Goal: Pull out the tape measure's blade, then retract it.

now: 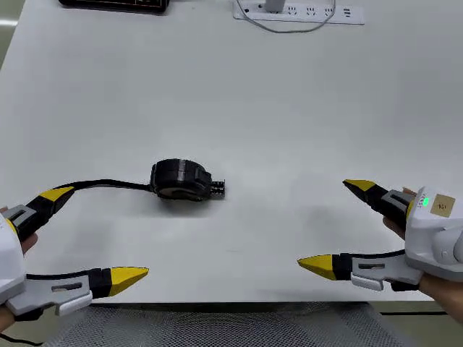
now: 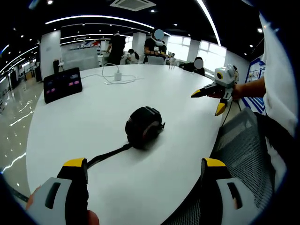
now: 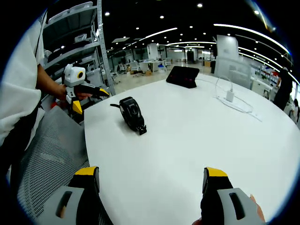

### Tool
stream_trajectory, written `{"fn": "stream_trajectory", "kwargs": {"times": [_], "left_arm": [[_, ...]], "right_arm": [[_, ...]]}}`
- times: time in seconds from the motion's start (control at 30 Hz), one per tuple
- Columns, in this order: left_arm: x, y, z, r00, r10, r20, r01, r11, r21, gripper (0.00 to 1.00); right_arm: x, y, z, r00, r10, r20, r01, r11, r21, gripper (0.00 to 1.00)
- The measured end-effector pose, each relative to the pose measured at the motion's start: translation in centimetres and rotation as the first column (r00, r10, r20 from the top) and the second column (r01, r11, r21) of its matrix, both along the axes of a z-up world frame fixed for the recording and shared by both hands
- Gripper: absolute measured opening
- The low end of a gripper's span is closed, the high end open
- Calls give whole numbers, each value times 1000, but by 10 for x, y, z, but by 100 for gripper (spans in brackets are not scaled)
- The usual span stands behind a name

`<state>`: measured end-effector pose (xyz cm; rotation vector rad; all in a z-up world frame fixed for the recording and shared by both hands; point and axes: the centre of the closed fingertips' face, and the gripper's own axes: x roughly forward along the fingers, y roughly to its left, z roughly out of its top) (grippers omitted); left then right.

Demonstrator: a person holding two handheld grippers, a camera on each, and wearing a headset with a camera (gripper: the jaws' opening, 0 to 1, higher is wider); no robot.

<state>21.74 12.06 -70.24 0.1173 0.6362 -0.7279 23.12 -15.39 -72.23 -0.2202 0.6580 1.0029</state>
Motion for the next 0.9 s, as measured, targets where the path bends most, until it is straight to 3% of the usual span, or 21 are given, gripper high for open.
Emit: {"fn": "stream_trajectory", "kwargs": {"times": [0.1,0.27,0.4,0.43,0.53,0.6,0.9], "left_arm": [[-1,0,0,1000,-6,2,6,1000,8,99],[-4,-1,-3,1000,-7,-23,7,1000,0,99],[-4,-1,-3,1000,-17,-15,17,1000,12,99],[-7,-2,-4,999,-21,-32,22,1000,4,99],[-9,-3,-5,999,-33,-42,33,999,6,98],[-7,-4,-4,999,-34,-26,34,999,9,99],[-8,-4,-5,999,-38,-24,38,999,12,99]], "right_arm": [[-1,0,0,1000,3,-4,-3,1000,0,90],[-3,0,-1,1000,11,-12,-11,1000,-4,89],[-4,0,-2,1000,13,-16,-13,1000,-6,89],[-4,0,-1,1000,13,-15,-13,1000,-6,89],[-4,0,-1,1000,13,-15,-13,1000,-5,89],[-4,0,-1,1000,14,-17,-14,1000,-6,89],[-5,-1,-3,1000,15,-23,-15,1000,-8,89]]}}
